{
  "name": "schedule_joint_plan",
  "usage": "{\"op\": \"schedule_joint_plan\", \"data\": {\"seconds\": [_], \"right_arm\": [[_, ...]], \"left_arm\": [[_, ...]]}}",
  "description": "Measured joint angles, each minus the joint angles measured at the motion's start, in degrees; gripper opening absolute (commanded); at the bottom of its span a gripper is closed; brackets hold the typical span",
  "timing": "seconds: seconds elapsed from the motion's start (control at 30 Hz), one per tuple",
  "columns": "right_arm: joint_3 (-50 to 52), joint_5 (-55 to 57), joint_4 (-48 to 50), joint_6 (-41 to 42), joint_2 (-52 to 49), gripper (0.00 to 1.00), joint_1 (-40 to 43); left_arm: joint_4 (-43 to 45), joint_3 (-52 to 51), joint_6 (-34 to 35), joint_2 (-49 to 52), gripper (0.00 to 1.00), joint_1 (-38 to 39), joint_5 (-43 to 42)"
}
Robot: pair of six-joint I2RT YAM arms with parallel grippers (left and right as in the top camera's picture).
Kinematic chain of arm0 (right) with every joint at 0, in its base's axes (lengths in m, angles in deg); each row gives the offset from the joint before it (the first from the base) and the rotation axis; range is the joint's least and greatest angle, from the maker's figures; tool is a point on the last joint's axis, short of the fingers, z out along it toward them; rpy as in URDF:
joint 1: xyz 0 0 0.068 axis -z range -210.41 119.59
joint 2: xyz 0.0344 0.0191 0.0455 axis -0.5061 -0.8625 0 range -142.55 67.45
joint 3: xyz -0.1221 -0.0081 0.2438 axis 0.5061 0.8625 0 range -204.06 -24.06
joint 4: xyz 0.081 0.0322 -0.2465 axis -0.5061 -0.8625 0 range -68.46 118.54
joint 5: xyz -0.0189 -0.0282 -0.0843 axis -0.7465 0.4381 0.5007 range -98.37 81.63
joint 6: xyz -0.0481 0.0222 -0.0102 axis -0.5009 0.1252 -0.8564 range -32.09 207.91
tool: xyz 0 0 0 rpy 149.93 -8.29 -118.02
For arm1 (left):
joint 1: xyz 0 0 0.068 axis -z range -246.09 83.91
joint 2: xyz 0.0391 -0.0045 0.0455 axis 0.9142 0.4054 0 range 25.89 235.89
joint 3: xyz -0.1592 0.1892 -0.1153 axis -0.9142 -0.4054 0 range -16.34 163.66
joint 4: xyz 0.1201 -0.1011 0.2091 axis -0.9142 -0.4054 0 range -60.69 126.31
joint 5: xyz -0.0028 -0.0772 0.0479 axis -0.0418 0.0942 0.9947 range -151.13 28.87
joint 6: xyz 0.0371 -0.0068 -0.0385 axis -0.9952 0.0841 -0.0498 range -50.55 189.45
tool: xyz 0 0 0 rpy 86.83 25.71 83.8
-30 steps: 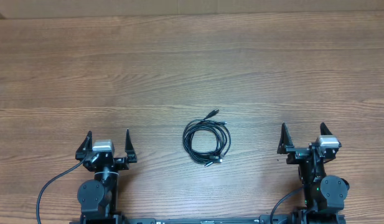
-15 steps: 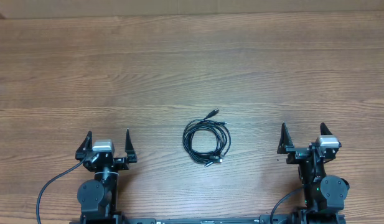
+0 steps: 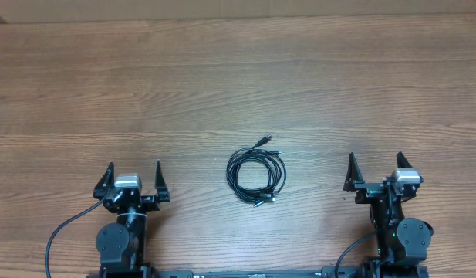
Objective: Untangle cables
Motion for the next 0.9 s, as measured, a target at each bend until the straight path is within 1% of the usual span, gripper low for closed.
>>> {"op": "schedule_joint_plan", "data": {"seconds": [0.1,0.27,0.37,0.47,0.6,0.7,0.9], "right_arm": [[0.00,-0.20,0.09,1.40,0.00,1.00,0.00],[0.00,0.13,-0.48,5.66,-0.02,1.00,0.00],[-0.28,0.85,-3.98,7.67,-0.44,1.00,0.00],[-2.05,2.01,-8.09,8.85,-2.40,1.00,0.00],[-6.62,2.23,-13.94,9.60,-6.40,1.00,0.00],[-11.08,2.34,-16.92,9.84,-10.38,1.00,0.02],[-22.47,2.16,-27.43,10.23,-21.18,1.00,0.00]], "left_arm": [[0.00,0.00,0.76,0.00,0.99,0.00,0.00],[-0.13,0.00,5.42,0.00,1.00,0.00,-0.07],[-0.76,0.15,7.87,0.00,1.00,0.00,-0.66],[-4.04,1.68,9.84,0.00,1.00,0.00,-1.99],[-11.21,4.63,10.73,0.07,1.00,0.00,-3.26],[-14.45,6.80,11.06,1.64,1.00,0.00,-3.87],[-18.91,14.71,11.06,10.32,1.00,0.00,-6.38]]}}
